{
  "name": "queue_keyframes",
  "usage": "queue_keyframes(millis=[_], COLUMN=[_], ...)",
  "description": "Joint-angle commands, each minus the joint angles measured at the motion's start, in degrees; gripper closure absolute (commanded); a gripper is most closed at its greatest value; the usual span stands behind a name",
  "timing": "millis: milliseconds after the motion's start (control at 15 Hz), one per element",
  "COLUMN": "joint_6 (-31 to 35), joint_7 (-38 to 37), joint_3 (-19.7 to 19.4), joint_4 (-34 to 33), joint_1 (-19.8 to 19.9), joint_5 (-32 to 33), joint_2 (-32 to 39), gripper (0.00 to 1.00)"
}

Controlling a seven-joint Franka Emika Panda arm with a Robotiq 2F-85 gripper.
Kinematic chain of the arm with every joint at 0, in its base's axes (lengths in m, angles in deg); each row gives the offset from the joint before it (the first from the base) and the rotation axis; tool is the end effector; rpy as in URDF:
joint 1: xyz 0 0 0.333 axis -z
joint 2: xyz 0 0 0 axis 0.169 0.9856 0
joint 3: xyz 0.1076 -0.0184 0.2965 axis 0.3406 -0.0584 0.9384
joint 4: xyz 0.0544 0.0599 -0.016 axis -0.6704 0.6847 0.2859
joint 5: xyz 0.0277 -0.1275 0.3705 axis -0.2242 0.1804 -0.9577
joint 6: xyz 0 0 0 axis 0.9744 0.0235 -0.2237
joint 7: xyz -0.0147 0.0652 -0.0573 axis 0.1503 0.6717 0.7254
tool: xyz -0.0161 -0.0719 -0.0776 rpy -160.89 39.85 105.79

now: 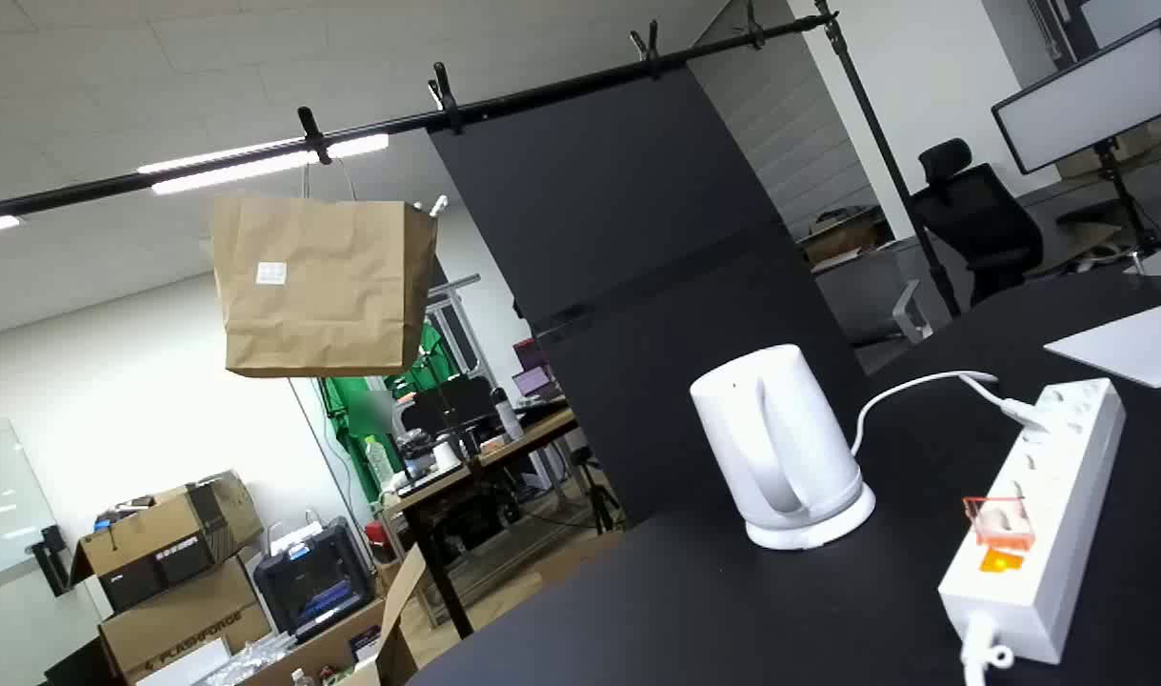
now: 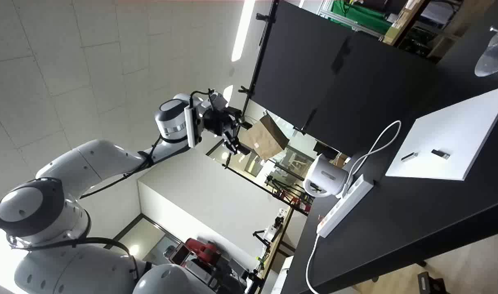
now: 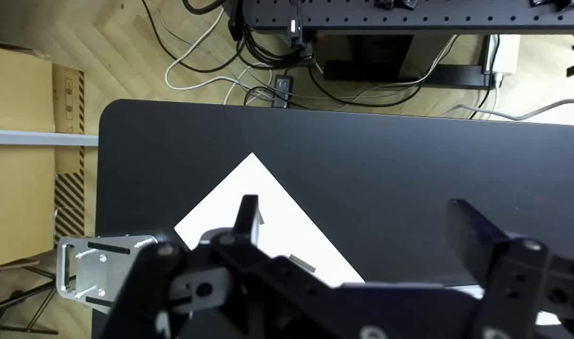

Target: Turn off the switch on the adapter

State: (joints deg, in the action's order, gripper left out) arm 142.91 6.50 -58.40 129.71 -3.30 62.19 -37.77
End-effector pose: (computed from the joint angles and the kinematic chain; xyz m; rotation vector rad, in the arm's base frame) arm 0.4303 -0.1009 0.5379 2.8778 0.0512 -0.3640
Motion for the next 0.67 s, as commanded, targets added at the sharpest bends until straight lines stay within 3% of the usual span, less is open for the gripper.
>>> queue_keyframes(millis=[0, 533, 600], joint_6=[-0.1, -0.1, 3.4], joint_7=[-0.2, -0.2, -3.1], joint_3=[-0.9, -0.9, -0.8], joint_4=[-0.2, -0.2, 0.9], joint_1=[-1.1, -1.1, -0.9], joint_5=[0.2, 0.2, -0.1], joint_2=[0.1, 0.1, -1.3], gripper=[0.0, 0.0, 0.0])
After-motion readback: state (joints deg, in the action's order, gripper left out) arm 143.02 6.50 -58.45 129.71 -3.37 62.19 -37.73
